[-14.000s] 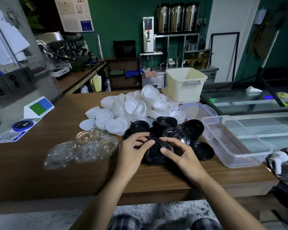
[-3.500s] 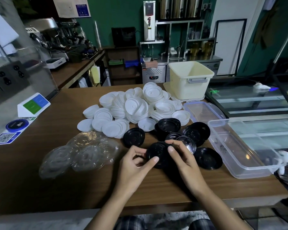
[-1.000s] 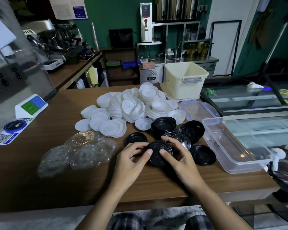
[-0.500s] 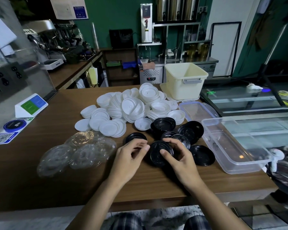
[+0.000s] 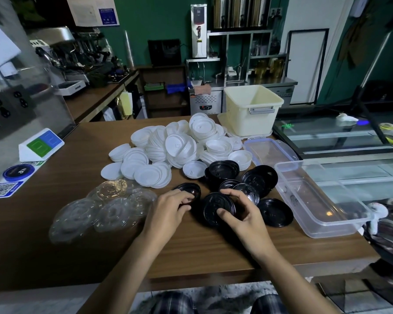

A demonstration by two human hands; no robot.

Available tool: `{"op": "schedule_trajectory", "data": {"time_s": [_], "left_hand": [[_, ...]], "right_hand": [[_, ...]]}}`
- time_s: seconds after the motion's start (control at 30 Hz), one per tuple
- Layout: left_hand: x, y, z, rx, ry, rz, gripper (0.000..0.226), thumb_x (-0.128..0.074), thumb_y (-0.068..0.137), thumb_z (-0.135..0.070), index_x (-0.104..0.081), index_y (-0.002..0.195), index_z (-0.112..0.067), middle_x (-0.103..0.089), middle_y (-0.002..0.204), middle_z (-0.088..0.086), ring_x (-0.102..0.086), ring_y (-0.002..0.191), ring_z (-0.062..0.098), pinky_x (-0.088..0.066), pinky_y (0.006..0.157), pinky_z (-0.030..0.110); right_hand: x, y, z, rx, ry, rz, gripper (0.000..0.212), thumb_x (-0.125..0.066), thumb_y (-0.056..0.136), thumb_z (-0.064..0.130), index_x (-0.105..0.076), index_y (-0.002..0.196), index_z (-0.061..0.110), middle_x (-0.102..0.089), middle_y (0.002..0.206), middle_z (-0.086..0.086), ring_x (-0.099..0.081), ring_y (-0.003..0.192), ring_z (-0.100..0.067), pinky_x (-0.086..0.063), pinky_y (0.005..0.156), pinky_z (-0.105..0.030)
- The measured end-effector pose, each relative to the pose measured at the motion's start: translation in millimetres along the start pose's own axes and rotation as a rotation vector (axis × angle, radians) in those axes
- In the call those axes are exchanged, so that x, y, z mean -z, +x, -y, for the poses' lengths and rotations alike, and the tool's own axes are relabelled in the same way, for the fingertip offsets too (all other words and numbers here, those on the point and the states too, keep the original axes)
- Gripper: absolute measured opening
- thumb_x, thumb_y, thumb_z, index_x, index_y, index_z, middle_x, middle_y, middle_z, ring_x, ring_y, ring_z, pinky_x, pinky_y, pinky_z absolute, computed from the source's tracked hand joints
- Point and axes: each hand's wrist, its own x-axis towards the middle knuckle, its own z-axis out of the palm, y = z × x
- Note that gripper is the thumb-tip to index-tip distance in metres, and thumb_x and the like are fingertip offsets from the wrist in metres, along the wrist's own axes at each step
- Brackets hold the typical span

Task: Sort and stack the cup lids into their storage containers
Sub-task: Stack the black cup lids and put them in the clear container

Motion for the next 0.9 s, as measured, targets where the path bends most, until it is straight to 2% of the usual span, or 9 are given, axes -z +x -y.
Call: {"op": "schedule_trajectory", "data": {"time_s": [0.07,0.17,0.23,0.37,0.47,0.57,0.67,0.8,0.9], "left_hand": [[-0.5,1.7,-0.2,0.041,-0.071,-0.034,0.032,-0.090,0.078,-0.014,-0.079,0.106,-0.023,-0.062,0.084,-0.019,-0.059,0.075,-0.003,-0.054,0.073,0.025],[1.8,1.3,-5.9,0.121,-0.241,-0.116,0.030,-0.091,0.077,-0.013,-0.080,0.104,-0.020,-0.067,0.083,-0.015,-0.061,0.081,0.002,-0.053,0.071,0.020],[5.7,-1.2,-12.8,0.148,-0.310,-0.174,0.031,-0.087,0.082,-0.011,-0.078,0.111,-0.022,-0.069,0.091,-0.014,-0.064,0.089,0.003,-0.056,0.075,0.017],[11.5,-3.2,-17.7,0.273,-0.550,-0.263,0.040,-0.077,0.093,-0.011,-0.071,0.127,-0.030,-0.069,0.110,-0.009,-0.071,0.096,0.010,-0.060,0.081,0.024],[12.8,-3.6,-25.5,0.407,-0.929,-0.228,0.038,-0.069,0.097,-0.001,-0.068,0.131,-0.018,-0.070,0.118,0.006,-0.074,0.107,0.023,-0.063,0.080,0.032],[10.0,-8.1,-30.1,0.444,-1.122,-0.146,0.037,-0.063,0.099,0.005,-0.068,0.131,-0.012,-0.074,0.119,0.006,-0.073,0.113,0.024,-0.063,0.084,0.036],[6.4,-12.7,-32.4,0.432,-1.130,-0.072,0.039,-0.063,0.098,0.006,-0.068,0.132,-0.014,-0.071,0.117,0.012,-0.073,0.109,0.022,-0.063,0.085,0.039],[-1.9,-19.9,-35.4,0.339,-0.954,-0.032,0.044,-0.068,0.096,0.002,-0.069,0.131,-0.024,-0.066,0.092,0.006,-0.071,0.090,0.014,-0.061,0.076,0.033],[-9.9,-24.4,-34.5,0.278,-0.815,-0.006,0.039,-0.077,0.090,-0.016,-0.070,0.127,-0.028,-0.069,0.087,0.006,-0.068,0.079,0.015,-0.056,0.076,0.032]], "right_hand": [[0.2,0.4,0.0,0.007,-0.009,0.000,0.038,-0.075,0.090,-0.009,-0.069,0.122,0.009,-0.075,0.117,0.001,-0.069,0.108,-0.003,-0.048,0.095,-0.013],[1.0,0.4,0.2,0.037,-0.028,0.016,0.038,-0.076,0.091,-0.006,-0.070,0.124,0.011,-0.076,0.119,0.002,-0.068,0.114,-0.007,-0.047,0.100,-0.014],[1.8,0.8,0.0,0.056,-0.043,0.028,0.038,-0.077,0.092,-0.003,-0.071,0.126,0.014,-0.075,0.123,0.002,-0.067,0.120,-0.011,-0.046,0.104,-0.017],[1.4,1.3,-1.1,0.062,-0.045,0.031,0.039,-0.076,0.093,-0.001,-0.071,0.128,0.015,-0.074,0.126,0.002,-0.066,0.124,-0.013,-0.045,0.107,-0.018],[0.8,1.6,-2.1,0.053,-0.042,0.029,0.039,-0.076,0.094,0.000,-0.070,0.129,0.017,-0.074,0.128,0.003,-0.065,0.126,-0.013,-0.045,0.111,-0.022],[0.4,2.1,-1.6,0.049,-0.050,0.030,0.039,-0.075,0.095,0.001,-0.069,0.130,0.017,-0.073,0.129,0.003,-0.064,0.127,-0.012,-0.044,0.113,-0.024],[0.5,1.6,-0.2,0.040,-0.051,0.042,0.037,-0.072,0.097,0.001,-0.069,0.130,0.017,-0.073,0.130,0.005,-0.063,0.129,-0.011,-0.042,0.112,-0.020],[0.7,1.3,4.1,0.003,0.007,0.039,0.033,-0.066,0.100,0.000,-0.070,0.128,0.017,-0.074,0.130,0.005,-0.062,0.130,-0.010,-0.043,0.108,-0.015],[-0.9,0.7,7.3,-0.009,0.055,0.032,0.029,-0.068,0.099,0.015,-0.070,0.127,0.014,-0.074,0.129,0.002,-0.064,0.128,-0.012,-0.045,0.109,-0.020]]}}
